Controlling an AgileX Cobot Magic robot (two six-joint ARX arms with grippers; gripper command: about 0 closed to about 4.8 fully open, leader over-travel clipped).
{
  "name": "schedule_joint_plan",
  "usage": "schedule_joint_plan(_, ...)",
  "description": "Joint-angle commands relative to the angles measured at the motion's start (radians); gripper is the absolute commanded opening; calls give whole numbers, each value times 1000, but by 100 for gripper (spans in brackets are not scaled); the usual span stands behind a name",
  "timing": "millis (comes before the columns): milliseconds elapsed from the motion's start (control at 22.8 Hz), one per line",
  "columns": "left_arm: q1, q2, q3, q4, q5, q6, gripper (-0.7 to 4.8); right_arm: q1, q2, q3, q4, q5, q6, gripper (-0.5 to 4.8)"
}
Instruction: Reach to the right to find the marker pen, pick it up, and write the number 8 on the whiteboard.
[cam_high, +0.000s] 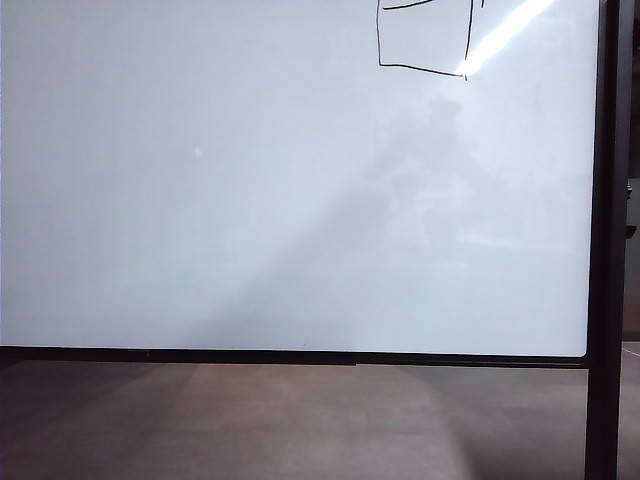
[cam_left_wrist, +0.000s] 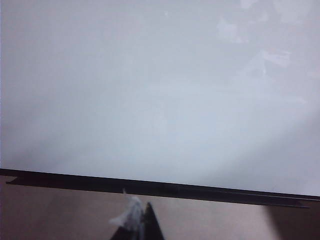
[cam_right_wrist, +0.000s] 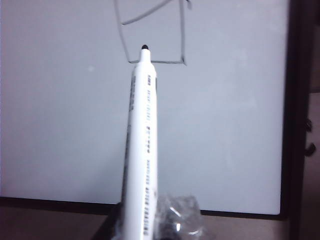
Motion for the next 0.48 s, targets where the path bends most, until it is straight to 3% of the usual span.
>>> schedule_joint_plan(44, 0, 1, 1, 8, 0, -3, -5, 0, -45, -74, 48, 4, 0, -5)
schedule_joint_plan(219, 0, 6, 1, 7, 3, -3, -5, 0, -37, -138, 102, -56, 0, -5)
schedule_joint_plan(483, 0, 1, 1, -11, 8, -3, -5, 0, -43, -233, 191, -55, -29, -5)
